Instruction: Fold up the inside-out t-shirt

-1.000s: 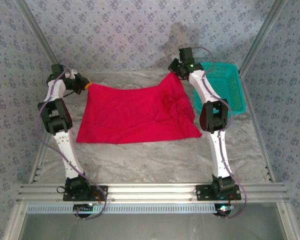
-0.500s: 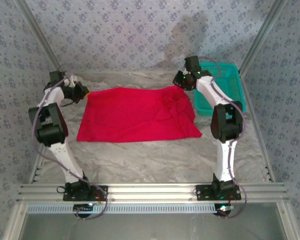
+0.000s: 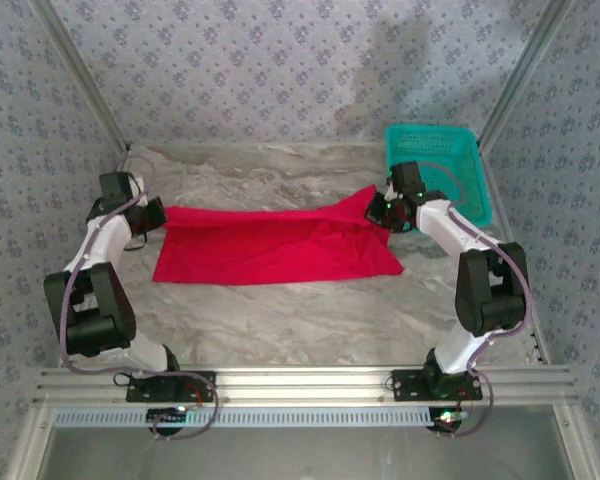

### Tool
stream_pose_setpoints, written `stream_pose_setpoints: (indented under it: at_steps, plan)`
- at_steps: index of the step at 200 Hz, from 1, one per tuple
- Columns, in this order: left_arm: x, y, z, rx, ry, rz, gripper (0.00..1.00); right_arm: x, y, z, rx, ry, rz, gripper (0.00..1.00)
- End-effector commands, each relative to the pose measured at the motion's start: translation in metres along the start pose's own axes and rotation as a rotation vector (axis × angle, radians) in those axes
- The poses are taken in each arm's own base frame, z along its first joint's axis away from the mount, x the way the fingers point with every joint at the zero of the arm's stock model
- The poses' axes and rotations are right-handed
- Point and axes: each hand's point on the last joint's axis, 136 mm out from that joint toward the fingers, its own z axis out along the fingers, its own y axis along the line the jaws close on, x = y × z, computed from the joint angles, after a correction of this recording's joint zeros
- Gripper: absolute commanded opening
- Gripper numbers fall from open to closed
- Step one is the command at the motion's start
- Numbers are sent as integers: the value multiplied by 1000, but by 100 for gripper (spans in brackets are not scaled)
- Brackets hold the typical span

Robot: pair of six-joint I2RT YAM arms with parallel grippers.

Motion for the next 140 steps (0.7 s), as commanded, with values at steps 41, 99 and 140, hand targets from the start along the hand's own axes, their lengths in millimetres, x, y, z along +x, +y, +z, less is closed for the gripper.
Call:
stream_pose_setpoints:
  at_steps: [41,99,140]
  plan:
    - [36,48,-9,-290,40,-11,8,28,-20,-10,51,0,31,0]
    - [-14,-33,-50,-336,-113,195,31,12,66,-72,19,-238,-121,63]
    - [6,-136,-2,125,-53,14,34,-19,112,-13,-32,-166,-94,65]
